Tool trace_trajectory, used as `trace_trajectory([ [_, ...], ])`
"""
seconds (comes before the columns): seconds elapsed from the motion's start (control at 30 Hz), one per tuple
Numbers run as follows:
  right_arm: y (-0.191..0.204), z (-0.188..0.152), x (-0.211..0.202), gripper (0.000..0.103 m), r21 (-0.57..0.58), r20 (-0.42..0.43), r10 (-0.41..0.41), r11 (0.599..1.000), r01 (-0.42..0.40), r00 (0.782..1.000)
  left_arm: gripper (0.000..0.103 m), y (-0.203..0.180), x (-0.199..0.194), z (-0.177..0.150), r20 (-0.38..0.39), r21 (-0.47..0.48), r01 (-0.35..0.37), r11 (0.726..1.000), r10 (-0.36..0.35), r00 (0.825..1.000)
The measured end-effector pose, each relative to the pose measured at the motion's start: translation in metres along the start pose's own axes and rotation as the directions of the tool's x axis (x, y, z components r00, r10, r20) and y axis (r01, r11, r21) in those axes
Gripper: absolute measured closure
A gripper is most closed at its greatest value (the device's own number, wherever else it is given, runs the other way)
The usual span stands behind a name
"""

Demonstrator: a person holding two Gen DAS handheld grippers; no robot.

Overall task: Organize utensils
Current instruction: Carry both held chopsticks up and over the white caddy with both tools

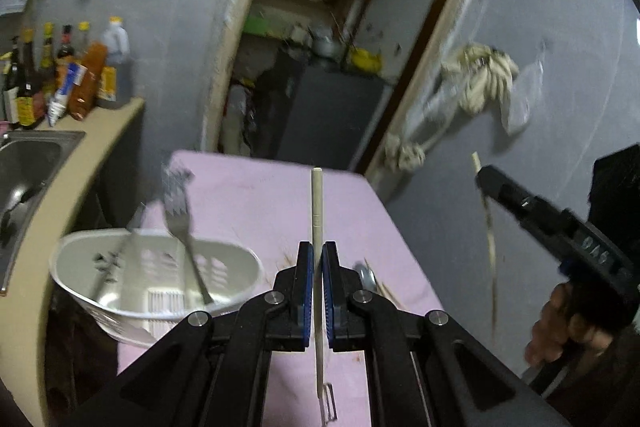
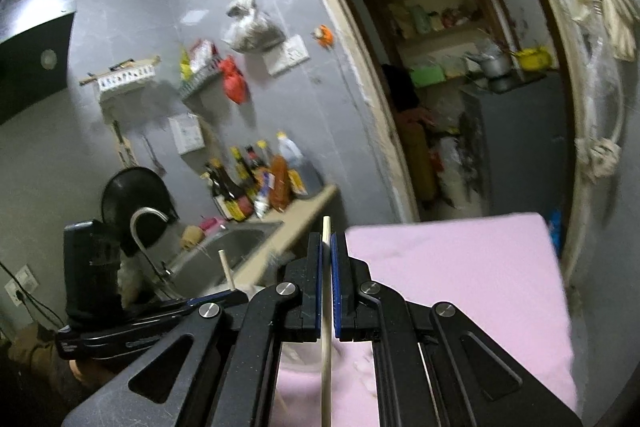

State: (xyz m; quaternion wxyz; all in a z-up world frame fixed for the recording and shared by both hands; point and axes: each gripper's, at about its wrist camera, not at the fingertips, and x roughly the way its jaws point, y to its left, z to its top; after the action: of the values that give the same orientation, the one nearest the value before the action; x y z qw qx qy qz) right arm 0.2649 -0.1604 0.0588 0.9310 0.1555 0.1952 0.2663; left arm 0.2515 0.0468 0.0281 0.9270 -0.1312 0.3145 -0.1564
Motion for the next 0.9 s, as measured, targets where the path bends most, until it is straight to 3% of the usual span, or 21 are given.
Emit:
trace_trajectory([
  [0.17,0.021,0.015,0.036,0.099,0.028,0.071,0.095,0.995,-0.097,0.993,0.098,0.026,-0.032,0.026,0.097,-0.034,-0.044,0.998,0.047,0.994],
  [0.4,0.046,0.023,0.095,0.099,0.041,0.161,0.131,0.989,-0.139,0.978,0.098,0.072,-0.056,0.048,0.189,-0.082,-0.154,0.985,0.167,0.968],
  [0.77,0.044,0.000,0.161,0.099,0.031,0.178,0.026,0.999,-0.032,0.984,0.098,0.133,-0.041,0.055,0.226,-0.122,-0.270,0.955,0.292,0.929],
  [0.9,0.038,-0.012,0.168,0.099,0.020,0.161,0.011,1.000,-0.014,0.987,0.098,0.141,-0.030,0.054,0.218,-0.114,-0.278,0.954,0.297,0.930],
])
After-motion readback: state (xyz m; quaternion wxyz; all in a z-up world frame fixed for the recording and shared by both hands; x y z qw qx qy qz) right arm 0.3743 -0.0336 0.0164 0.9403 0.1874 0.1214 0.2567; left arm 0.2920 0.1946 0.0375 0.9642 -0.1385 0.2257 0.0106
